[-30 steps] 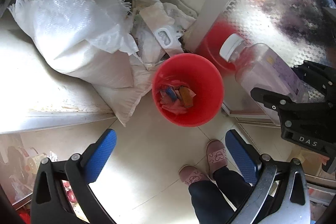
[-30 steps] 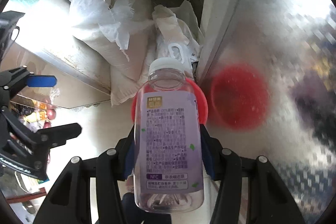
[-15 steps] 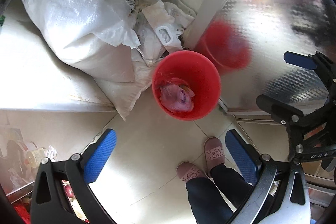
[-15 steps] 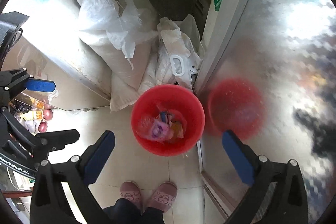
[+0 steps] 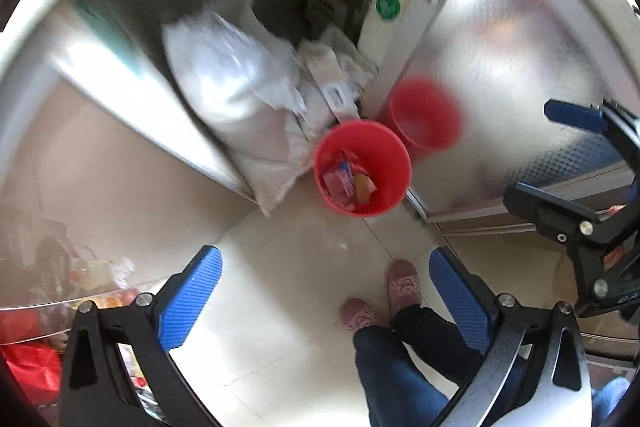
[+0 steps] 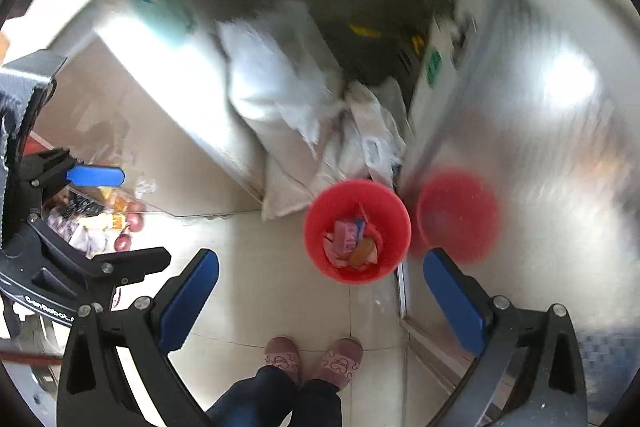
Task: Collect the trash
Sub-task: 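Raise both tools back up to the counter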
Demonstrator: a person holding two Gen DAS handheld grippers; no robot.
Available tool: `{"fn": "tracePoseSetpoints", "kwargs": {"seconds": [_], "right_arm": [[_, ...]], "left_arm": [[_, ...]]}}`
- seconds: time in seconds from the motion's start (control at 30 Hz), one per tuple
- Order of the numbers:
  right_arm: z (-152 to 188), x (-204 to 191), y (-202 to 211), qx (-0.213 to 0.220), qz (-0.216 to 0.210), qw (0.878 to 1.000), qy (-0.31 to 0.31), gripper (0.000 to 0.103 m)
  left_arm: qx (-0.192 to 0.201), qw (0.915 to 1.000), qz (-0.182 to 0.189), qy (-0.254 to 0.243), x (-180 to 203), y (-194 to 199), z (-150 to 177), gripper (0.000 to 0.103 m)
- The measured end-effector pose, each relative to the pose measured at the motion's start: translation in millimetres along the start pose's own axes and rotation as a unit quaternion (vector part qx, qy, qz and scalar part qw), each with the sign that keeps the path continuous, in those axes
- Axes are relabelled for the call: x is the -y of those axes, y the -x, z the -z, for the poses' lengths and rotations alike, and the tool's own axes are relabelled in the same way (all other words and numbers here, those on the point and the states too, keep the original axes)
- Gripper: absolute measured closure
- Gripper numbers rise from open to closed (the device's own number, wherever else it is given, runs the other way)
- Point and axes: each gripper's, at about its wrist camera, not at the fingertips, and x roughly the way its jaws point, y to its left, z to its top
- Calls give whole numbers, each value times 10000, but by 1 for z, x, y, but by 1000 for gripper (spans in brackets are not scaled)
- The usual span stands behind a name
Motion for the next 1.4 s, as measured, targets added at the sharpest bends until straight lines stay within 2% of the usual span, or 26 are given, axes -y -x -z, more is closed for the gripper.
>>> {"fn": "tracePoseSetpoints", "kwargs": {"seconds": [0.17,0.33,0.53,0.63,0.93,1.13,1.4], "right_arm": [[-27,-16,81,434,94,9982,407,1],[-49,-16,151,617,202,9969,439,1],[-70,-2,207,847,572,9939,426,1],[-77,13,222,991,715,9920,324,1],[-113,75,237,1201,1001,9877,29,1],[-153,132,244,1215,1023,9873,-110,1],[-219,216,229,1122,993,9887,-71,1]], "left_arm": [[323,9995,45,-25,-4,75,-11,0],[649,9974,316,-50,0,141,-36,0],[1143,9919,268,-481,27,201,-77,0],[1314,9888,296,-637,40,217,-99,0],[1411,9843,391,-990,84,220,-175,0],[1332,9850,361,-1038,100,206,-240,0],[1313,9865,370,-909,114,196,-321,0]]}}
